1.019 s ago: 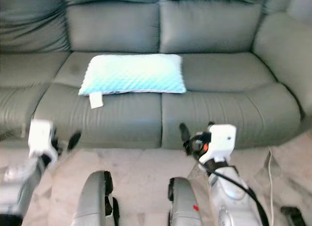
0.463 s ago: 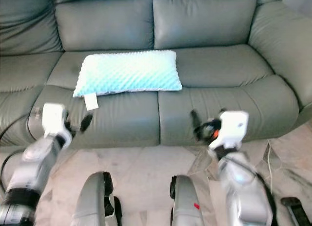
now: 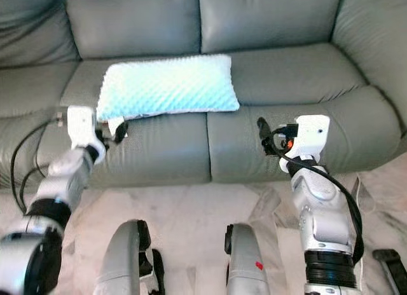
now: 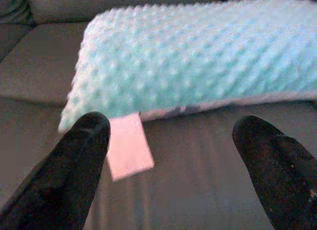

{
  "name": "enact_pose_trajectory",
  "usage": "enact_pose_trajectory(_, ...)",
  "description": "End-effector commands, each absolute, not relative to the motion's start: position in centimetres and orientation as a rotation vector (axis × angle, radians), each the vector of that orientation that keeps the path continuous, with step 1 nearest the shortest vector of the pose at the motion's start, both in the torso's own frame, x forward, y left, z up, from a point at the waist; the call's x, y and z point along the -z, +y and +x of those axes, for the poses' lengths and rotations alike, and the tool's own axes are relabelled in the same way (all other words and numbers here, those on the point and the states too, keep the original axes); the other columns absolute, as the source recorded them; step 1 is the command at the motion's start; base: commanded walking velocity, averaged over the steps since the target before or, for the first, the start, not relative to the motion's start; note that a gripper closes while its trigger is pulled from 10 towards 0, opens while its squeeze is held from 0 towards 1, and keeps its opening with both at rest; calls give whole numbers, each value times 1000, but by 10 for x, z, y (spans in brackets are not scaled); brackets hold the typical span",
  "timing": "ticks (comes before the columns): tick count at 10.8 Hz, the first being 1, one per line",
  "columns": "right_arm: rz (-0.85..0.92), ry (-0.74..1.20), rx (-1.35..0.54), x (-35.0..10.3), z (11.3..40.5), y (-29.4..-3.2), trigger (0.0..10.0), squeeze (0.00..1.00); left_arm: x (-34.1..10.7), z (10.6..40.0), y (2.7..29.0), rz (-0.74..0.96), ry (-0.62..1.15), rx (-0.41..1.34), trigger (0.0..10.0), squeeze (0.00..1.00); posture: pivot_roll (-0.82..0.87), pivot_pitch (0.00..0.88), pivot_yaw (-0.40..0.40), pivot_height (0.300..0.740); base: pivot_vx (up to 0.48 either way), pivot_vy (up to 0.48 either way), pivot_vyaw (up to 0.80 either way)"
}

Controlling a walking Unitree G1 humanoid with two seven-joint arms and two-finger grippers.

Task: Move the pillow to the sofa

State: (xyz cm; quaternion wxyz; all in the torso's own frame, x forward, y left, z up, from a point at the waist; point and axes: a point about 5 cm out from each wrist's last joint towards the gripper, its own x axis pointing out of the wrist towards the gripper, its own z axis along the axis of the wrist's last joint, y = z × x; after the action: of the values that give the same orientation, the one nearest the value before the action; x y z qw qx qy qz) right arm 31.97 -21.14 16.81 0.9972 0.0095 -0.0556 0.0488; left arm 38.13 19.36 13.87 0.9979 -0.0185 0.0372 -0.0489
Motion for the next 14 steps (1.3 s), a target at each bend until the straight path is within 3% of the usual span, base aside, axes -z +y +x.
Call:
enact_pose_trajectory(1,33,-136,-98,-171,315,-207,10000,0,-136,380,200,-33,71,94,10000,0,-176,303,85,609,0,0,0)
enact_pose_trajectory(5,80,-182,-94,-176,292,-191,10000,0,-131,361,218,-41,-12,60,10000,0,-169,261,68,609,0,0,0)
enact_pose_trajectory(10,67,-194,-92,-185,278,-193,10000,0,-129,340,234,-36,-42,10,10000,0,-176,196,39,683,0,0,0)
enact_pose_trajectory(14,74,-172,-110,-186,265,-189,10000,0,-139,331,232,-39,-82,-20,10000,0,-188,162,22,740,0,0,0)
